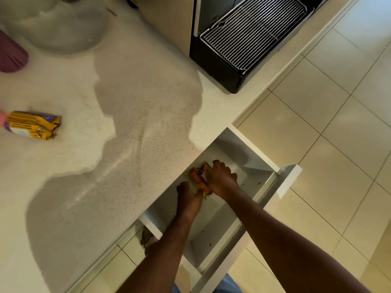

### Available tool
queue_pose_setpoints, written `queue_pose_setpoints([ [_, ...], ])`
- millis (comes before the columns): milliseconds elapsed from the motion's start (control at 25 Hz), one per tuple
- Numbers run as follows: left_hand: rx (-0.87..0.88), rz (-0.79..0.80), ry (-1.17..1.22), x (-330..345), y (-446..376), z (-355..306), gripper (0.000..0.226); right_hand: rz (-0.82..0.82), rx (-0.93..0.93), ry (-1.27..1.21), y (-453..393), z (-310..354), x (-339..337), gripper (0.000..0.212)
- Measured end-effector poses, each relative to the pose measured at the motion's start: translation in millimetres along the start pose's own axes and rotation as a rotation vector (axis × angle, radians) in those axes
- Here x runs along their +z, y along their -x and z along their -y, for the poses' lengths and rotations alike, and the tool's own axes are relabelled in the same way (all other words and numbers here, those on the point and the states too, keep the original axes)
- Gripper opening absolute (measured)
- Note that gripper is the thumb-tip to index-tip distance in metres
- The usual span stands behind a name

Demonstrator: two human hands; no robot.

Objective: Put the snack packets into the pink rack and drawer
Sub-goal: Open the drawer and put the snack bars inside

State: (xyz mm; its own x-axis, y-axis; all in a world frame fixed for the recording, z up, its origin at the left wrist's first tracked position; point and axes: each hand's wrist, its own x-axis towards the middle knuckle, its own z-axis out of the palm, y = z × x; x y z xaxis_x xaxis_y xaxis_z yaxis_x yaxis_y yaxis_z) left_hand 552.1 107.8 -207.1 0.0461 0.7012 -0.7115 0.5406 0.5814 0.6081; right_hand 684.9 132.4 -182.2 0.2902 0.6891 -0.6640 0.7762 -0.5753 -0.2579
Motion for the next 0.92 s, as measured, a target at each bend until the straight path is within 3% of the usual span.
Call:
queue_pose_setpoints([
  [80,0.282,0.026,-0.078,-12,35,-11,0.058,-0.133,-0.093,-0.066,29,1,-6,0.086],
  [240,0.644,-0.002,-0.239,-49,92,-33,0.057,-0.391,-0.248,-0.259,74,13,-20,0.026],
  [360,0.787,-0.117,-0.257,-99,109,-42,0.054,-0.517,-0.394,-0.378,97,46,-33,0.025],
  [560,0.766,-0.424,-0.317,-205,98,-25,0.048,-0.498,-0.556,-0.362,112,127,-44,0.031],
  [720,0.642,-0.643,-0.43,-277,74,-1,0.055,-0.482,-0.698,-0.325,108,198,-42,0.017],
  [920,0.472,-0.662,-0.644,-334,47,37,0.07,-0.385,-0.759,-0.185,99,290,-30,0.039],
])
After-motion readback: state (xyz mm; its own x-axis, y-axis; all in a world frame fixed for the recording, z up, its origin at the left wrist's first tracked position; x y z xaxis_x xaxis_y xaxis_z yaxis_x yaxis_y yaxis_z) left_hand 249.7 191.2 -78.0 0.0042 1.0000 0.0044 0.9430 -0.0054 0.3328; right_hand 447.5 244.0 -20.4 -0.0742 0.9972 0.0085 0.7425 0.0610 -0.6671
